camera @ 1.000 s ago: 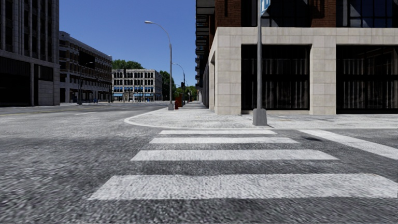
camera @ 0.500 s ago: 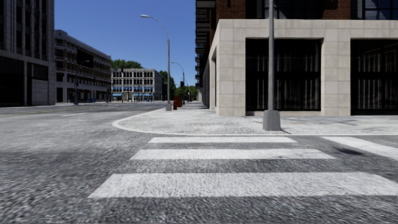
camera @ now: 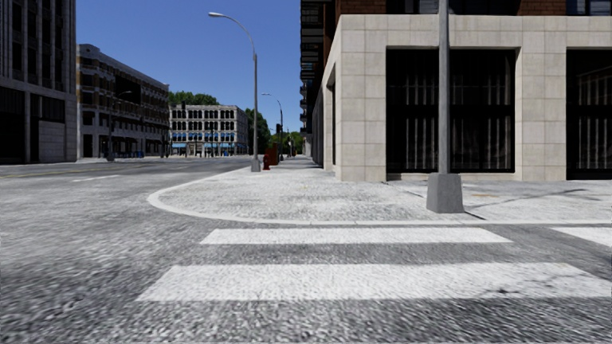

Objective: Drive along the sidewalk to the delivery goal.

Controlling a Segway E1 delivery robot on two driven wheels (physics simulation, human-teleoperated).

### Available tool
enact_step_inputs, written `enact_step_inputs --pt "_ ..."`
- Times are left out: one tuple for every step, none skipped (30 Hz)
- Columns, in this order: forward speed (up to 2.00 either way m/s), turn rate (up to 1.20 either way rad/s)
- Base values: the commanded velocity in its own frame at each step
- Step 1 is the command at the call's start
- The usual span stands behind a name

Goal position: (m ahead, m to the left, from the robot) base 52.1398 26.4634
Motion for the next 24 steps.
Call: enact_step_inputs --pt "2.0 0.0" --pt "2.0 0.0" --pt "2.0 0.0" --pt "2.0 0.0" --pt "2.0 0.0" --pt "2.0 0.0" --pt "2.0 0.0" --pt "2.0 0.0" --pt "2.0 0.0" --pt "2.0 0.0" --pt "2.0 0.0" --pt "2.0 0.0" --pt "2.0 0.0" --pt "2.0 0.0" --pt "2.0 0.0" --pt "2.0 0.0" --pt "2.0 0.0" --pt "2.0 0.0" --pt "2.0 0.0" --pt "2.0 0.0" --pt "2.0 0.0" --pt "2.0 0.0" --pt "2.0 0.0" --pt "2.0 0.0"
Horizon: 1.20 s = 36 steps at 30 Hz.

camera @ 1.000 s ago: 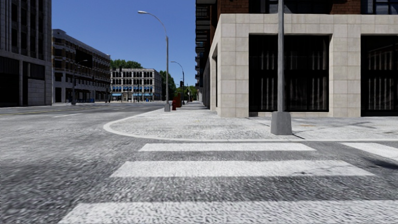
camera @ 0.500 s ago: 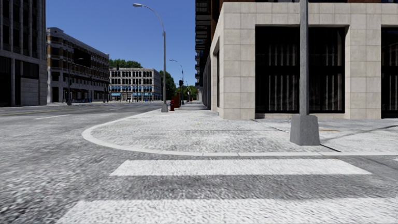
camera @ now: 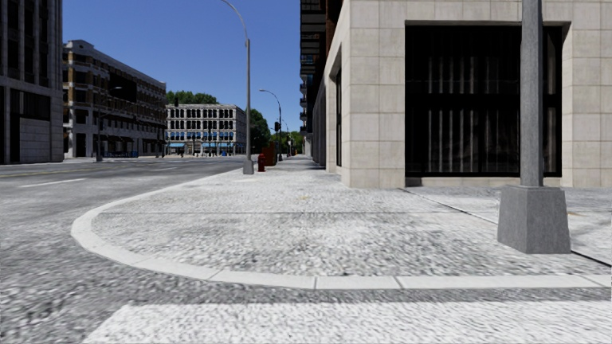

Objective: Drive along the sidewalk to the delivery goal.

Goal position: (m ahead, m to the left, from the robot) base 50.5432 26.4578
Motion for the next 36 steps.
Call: enact_step_inputs --pt "2.0 0.0" --pt "2.0 0.0" --pt "2.0 0.0" --pt "2.0 0.0" --pt "2.0 0.0" --pt "2.0 0.0" --pt "2.0 0.0" --pt "2.0 0.0" --pt "2.0 0.0" --pt "2.0 0.0" --pt "2.0 0.0" --pt "2.0 0.0" --pt "2.0 0.0" --pt "2.0 0.0" --pt "1.98 0.0" --pt "1.68 0.0" --pt "1.43 0.0" --pt "1.34 0.0" --pt "1.34 0.0" --pt "1.29 0.0" --pt "1.27 0.0" --pt "1.26 0.0" --pt "1.23 0.0" --pt "1.23 0.0" --pt "1.18 0.0" --pt "1.14 0.0" --pt "1.13 0.0" --pt "1.12 0.0" --pt "1.12 0.0" --pt "1.12 0.0" --pt "1.12 0.0" --pt "1.12 0.0" --pt "1.12 0.0" --pt "1.12 0.0" --pt "1.12 0.0" --pt "1.12 0.0"
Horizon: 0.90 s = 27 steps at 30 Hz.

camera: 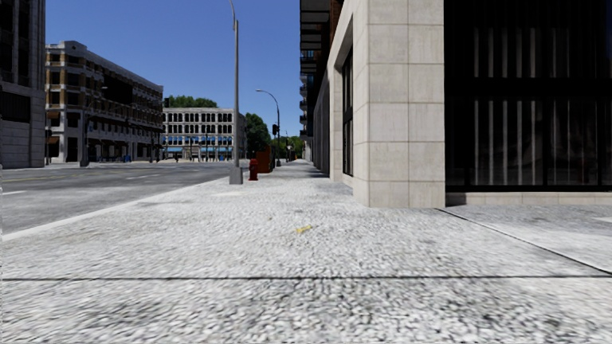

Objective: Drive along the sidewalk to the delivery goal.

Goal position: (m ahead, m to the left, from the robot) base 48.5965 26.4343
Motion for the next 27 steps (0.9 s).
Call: enact_step_inputs --pt "1.12 0.0" --pt "1.12 0.0" --pt "1.12 0.0" --pt "1.12 0.0" --pt "1.12 0.0" --pt "1.12 0.0" --pt "1.12 0.0" --pt "1.12 0.0" --pt "1.12 0.0" --pt "1.12 0.0" --pt "1.12 0.0" --pt "1.12 0.0" --pt "1.12 0.0" --pt "1.12 0.0" --pt "1.12 0.0" --pt "1.12 0.0" --pt "1.12 0.0" --pt "1.12 0.0" --pt "1.12 0.0" --pt "1.12 0.0" --pt "1.12 0.0" --pt "1.12 0.0" --pt "1.12 0.0" --pt "1.12 0.0" --pt "1.12 0.0" --pt "1.12 0.0" --pt "1.12 0.0"
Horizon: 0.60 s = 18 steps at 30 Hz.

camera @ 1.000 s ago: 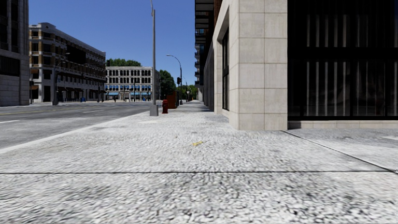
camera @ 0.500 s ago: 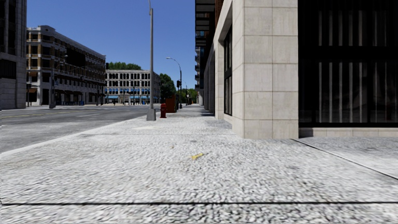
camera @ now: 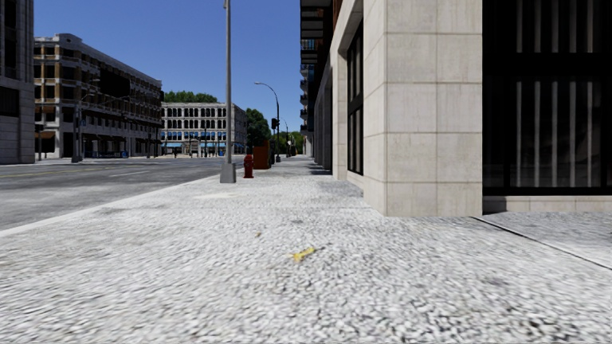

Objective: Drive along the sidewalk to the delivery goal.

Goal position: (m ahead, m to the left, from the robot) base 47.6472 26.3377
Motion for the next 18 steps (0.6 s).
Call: enact_step_inputs --pt "1.15 0.0" --pt "2.0 0.0" --pt "2.0 0.0" --pt "2.0 0.0" --pt "2.0 0.0" --pt "2.0 0.0" --pt "2.0 0.0" --pt "2.0 0.0" --pt "2.0 0.0" --pt "2.0 0.0" --pt "2.0 0.0" --pt "2.0 0.0" --pt "2.0 0.0" --pt "2.0 0.0" --pt "2.0 0.0" --pt "2.0 0.0" --pt "2.0 0.0" --pt "2.0 0.0"
